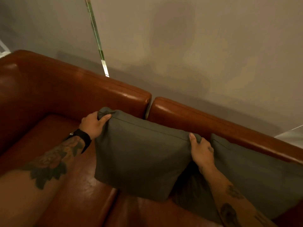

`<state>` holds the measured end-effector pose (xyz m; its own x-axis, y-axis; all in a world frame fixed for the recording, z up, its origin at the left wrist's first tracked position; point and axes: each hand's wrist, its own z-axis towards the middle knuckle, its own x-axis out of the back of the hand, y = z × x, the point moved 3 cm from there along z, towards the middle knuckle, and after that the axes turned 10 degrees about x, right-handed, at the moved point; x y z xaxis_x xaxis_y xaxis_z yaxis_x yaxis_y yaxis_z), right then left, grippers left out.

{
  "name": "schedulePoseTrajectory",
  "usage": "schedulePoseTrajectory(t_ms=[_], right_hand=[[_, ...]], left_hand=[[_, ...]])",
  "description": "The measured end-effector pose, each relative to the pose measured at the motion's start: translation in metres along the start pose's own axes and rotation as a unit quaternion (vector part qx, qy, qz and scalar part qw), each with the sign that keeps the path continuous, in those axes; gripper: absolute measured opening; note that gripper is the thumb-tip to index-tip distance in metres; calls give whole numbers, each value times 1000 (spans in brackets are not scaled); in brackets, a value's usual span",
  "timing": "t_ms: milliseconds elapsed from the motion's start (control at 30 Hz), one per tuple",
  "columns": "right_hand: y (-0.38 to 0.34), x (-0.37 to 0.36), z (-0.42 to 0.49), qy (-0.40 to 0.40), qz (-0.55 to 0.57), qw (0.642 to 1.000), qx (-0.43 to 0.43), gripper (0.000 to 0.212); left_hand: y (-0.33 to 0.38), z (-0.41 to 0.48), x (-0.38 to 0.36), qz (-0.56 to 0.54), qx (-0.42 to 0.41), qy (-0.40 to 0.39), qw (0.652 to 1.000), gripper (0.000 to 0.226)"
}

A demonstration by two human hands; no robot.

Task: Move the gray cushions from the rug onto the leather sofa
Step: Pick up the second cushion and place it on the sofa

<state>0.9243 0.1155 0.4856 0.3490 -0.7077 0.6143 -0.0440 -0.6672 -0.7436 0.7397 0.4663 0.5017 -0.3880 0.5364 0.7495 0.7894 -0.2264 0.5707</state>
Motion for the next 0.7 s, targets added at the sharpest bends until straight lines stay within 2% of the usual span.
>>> schedulePoseTrajectory(t_ms=[167, 267, 333, 433, 500, 533, 600, 700], right_hand=[[-5, -8, 40, 8, -6, 1000, 7, 73], [-11, -9, 46, 40, -77, 992, 86, 71], [-19, -15, 44, 35, -184, 962, 198, 80], [-23, -45, 38, -91, -375, 862, 328, 109], [-17, -59, 41, -131, -460, 811, 338, 126], [-14, -63, 44, -133, -477, 805, 327, 131], [-11, -60, 52, -120, -483, 814, 299, 135], [-14, -62, 58, -118, -483, 821, 280, 135]], left_hand=[[17, 37, -10, -13, 11, 19, 1000, 55], [19, 42, -26, -82, 22, -47, 995, 68], [17, 37, -40, -125, 5, -115, 985, 95], [6, 24, -60, -87, -7, -141, 986, 145], [-4, 16, -73, -12, -14, -130, 991, 160], [-7, 15, -78, 22, -26, -131, 991, 161], [0, 18, -83, 76, -49, -155, 984, 160], [14, 33, -80, 106, -31, -187, 976, 159]])
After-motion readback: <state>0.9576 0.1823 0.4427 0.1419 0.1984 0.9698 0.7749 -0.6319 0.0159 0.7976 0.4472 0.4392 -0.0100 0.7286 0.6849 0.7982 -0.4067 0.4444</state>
